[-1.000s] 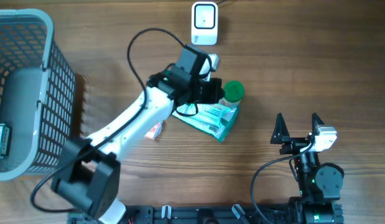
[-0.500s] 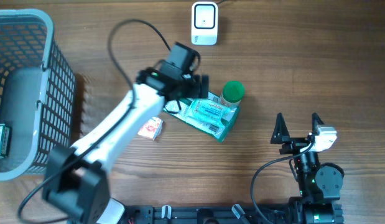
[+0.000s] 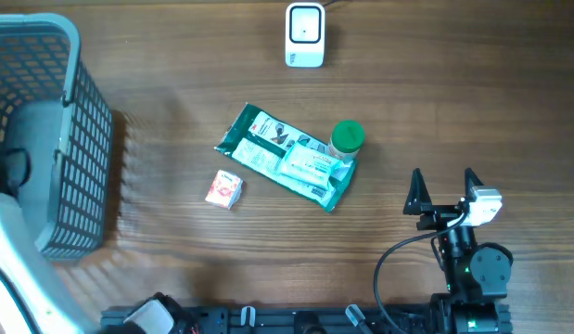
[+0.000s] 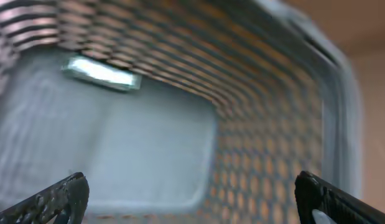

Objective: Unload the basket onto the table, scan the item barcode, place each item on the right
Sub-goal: 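Lay the pale green bag on top of the wipes pack, then reach the left gripper into the basket and grasp the small green box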

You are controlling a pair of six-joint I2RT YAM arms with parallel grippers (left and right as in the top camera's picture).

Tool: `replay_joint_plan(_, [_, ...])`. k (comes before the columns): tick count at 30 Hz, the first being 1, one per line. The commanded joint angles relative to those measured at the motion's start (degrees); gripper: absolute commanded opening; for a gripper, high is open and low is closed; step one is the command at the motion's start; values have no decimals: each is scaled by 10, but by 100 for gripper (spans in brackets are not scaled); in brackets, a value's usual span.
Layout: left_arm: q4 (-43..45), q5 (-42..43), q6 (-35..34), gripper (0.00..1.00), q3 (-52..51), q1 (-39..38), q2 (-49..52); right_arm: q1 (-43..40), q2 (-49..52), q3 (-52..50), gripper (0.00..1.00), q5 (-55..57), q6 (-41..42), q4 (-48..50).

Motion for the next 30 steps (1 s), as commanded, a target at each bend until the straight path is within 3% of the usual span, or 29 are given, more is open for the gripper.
replay_joint_plan(1, [-46, -5, -190, 100, -4, 51, 77, 0, -3, -1, 100, 3, 7, 2])
replay_joint_plan(3, [-80, -5, -279, 94, -5, 64, 134, 0, -3, -1, 100, 3, 7, 2])
replay_joint_plan(5, [-88, -6, -340, 80, -5, 69, 186, 0, -3, -1, 100, 3, 7, 2])
replay_joint_plan(7, [-88, -9, -386, 77, -5, 70, 233, 0, -3, -1, 100, 3, 7, 2])
replay_joint_plan(9, [-91, -30, -424, 57, -7, 71, 269, 0, -3, -1, 100, 3, 7, 2])
replay_joint_plan(11, [-92, -55, -452, 58, -12, 72, 289, 0, -3, -1, 100, 3, 7, 2])
replay_joint_plan(13, [-92, -95, -475, 69, -12, 73, 299, 0, -3, -1, 100, 3, 7, 2])
replay_joint_plan(30, [-21, -111, -494, 59, -12, 133, 359, 0, -3, -1, 100, 3, 7, 2])
